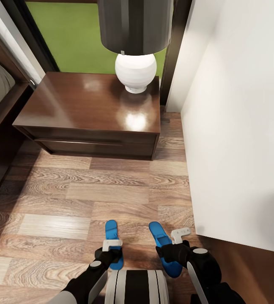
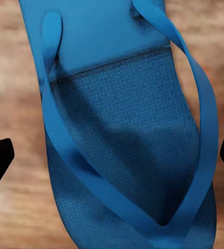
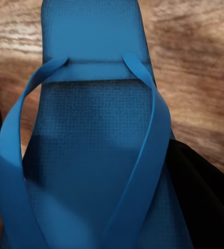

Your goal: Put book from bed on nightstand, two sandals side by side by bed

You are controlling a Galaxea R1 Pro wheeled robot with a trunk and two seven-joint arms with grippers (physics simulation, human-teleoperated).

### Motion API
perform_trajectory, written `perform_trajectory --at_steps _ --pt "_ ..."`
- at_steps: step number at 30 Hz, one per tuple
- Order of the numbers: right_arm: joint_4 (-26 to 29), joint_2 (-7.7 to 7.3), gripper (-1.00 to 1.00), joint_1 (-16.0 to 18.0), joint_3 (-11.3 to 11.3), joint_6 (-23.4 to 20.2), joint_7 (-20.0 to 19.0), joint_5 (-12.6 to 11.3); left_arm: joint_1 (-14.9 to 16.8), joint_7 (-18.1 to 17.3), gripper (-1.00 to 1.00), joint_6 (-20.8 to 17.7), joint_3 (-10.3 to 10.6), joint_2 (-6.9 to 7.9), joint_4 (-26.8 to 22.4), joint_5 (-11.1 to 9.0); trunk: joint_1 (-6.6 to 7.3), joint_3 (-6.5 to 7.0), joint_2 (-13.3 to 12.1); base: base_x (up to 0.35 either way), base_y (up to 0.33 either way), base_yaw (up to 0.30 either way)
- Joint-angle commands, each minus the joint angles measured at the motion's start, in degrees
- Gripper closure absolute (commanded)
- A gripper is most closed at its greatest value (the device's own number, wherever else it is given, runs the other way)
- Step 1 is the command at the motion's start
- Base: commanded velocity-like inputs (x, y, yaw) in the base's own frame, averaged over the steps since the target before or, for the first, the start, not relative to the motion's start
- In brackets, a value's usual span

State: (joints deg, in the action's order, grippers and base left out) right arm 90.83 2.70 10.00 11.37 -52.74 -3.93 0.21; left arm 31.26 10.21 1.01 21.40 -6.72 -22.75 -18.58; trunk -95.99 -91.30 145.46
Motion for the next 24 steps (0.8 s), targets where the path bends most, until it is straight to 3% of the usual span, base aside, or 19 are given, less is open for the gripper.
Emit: perform_trajectory --at_steps 1,8,24 --pt "0.1 0.0 1.0 0.0 0.0 -0.3 -0.2 0.1 0.0 0.4 -1.0 0.1 0.5 0.04 -0.2 -0.5 0.01 -0.03 0.0 0.0 0.0 0.0" --pt "0.1 -0.02 1.0 0.0 0.0 -0.3 -0.2 0.1 0.0 0.4 -1.0 0.1 0.5 0.04 -1.1 -0.6 -0.15 -1.36 0.1 0.0 0.0 0.0" --pt "0.1 -0.01 1.0 0.0 0.0 -0.3 -0.2 0.0 0.0 0.4 -1.0 0.0 0.5 0.12 -1.4 -0.5 -0.15 -1.36 0.1 0.0 0.0 0.0"
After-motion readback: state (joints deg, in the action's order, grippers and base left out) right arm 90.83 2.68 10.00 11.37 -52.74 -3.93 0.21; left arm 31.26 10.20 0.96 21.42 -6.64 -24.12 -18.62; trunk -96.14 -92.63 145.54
